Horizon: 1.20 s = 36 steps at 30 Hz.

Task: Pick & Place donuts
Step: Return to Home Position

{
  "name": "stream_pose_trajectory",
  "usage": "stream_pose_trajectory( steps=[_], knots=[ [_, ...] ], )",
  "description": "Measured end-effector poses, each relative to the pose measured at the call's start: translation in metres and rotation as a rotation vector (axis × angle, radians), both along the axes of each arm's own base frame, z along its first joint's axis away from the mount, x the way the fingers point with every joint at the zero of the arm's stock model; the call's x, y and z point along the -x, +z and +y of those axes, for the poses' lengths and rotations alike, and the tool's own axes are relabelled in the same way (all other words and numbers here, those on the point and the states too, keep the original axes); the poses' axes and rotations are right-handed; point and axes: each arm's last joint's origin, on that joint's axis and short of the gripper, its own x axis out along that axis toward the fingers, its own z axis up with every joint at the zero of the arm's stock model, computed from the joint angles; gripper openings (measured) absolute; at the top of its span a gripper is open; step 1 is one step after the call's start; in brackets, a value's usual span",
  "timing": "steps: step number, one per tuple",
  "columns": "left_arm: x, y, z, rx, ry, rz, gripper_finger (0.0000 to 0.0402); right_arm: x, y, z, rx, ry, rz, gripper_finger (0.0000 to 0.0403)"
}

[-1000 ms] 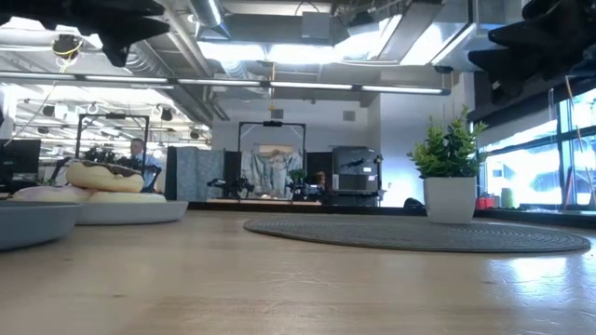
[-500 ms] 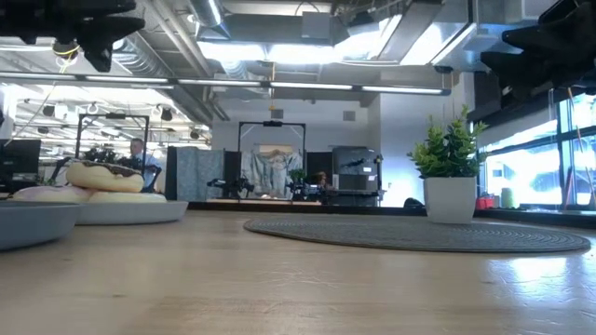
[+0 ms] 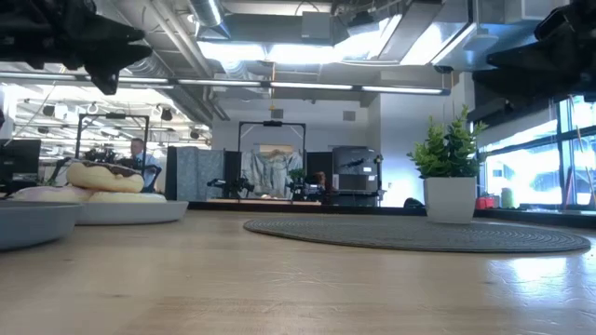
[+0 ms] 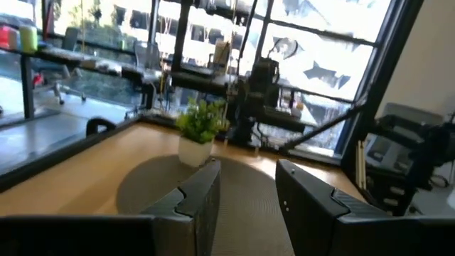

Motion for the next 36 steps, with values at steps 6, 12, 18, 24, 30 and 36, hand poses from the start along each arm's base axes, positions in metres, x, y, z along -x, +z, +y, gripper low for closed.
stream_pose_trajectory(
  steps=[6, 12, 18, 24, 30, 36],
  knots=[
    [-0.005, -0.008, 0.005, -0.011, -0.016, -0.049, 0.0136, 0.0, -0.001, 0.004, 0.015, 0.135, 0.008, 0.0166],
    [-0.009, -0.028, 0.013, 0.05, 0.051, -0.017, 0.0134, 0.0, -0.003, 0.004, 0.017, 0.151, 0.03, 0.0166],
    [-0.009, -0.029, 0.016, 0.064, 0.026, -0.019, 0.0133, 0.0, -0.005, 0.007, 0.004, 0.234, 0.044, 0.0166],
    [-0.009, -0.034, 0.019, 0.07, 0.043, 0.036, 0.0136, 0.0, -0.005, 0.007, 0.02, 0.256, 0.048, 0.0166],
    [-0.01, -0.035, 0.019, 0.069, 0.022, 0.045, 0.0133, -0.001, -0.007, 0.008, 0.008, 0.265, 0.07, 0.0166],
    [-0.01, -0.035, 0.019, 0.07, 0.022, 0.045, 0.0134, -0.002, -0.007, 0.008, 0.094, 0.26, 0.072, 0.0166]
  ],
)
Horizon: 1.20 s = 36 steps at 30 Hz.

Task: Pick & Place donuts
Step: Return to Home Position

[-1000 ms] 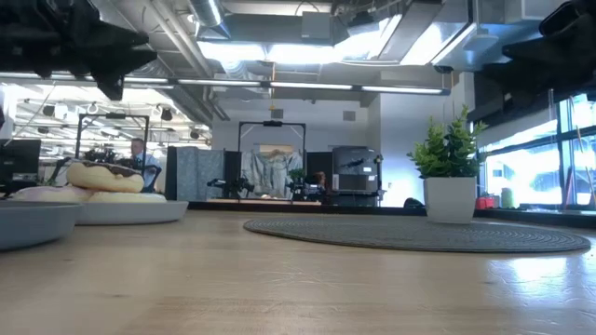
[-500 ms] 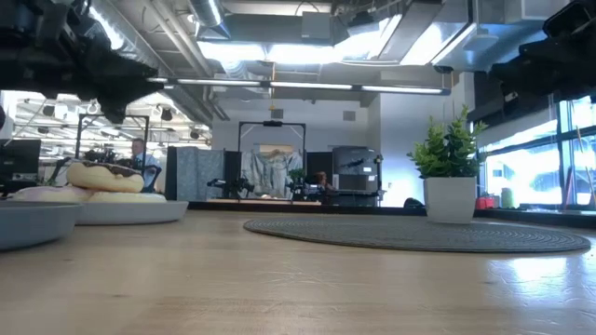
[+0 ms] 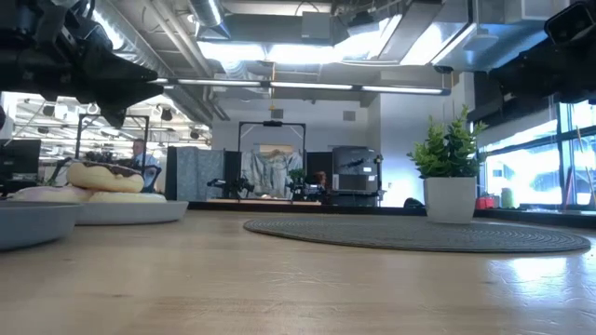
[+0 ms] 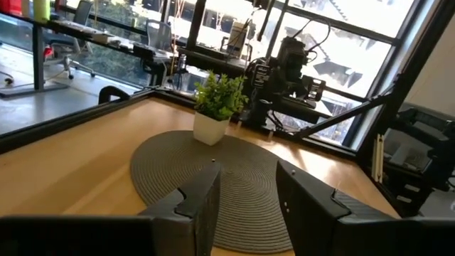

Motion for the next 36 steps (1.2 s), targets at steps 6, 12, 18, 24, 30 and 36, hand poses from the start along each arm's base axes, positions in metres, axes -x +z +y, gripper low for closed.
stream_pose_trajectory(
  steps=[6, 12, 18, 24, 30, 36],
  knots=[
    [0.0, 0.0002, 0.0, -0.001, 0.0, -0.001, 0.0136, 0.0, 0.0, 0.0, 0.017, 0.0, -0.004, 0.0166],
    [0.0, 0.0002, 0.0, -0.001, 0.0, -0.002, 0.0132, 0.0, 0.0001, 0.0, 0.018, 0.0, -0.004, 0.0166],
    [0.0, 0.0002, 0.0, -0.001, 0.001, -0.001, 0.0135, 0.0, 0.0001, 0.0, 0.018, 0.0, -0.004, 0.0166],
    [0.0, 0.0002, 0.0, -0.001, 0.001, -0.001, 0.0136, 0.0, 0.0001, 0.0, 0.018, 0.0, -0.005, 0.0166],
    [0.0, 0.0001, 0.0, -0.001, 0.001, -0.001, 0.0132, 0.0, 0.0001, 0.0, 0.018, 0.0, -0.005, 0.0166],
    [0.0, 0.0001, 0.0, 0.0, 0.001, -0.001, 0.0136, 0.0, 0.0002, 0.0, 0.017, 0.0, -0.005, 0.0166]
  ],
)
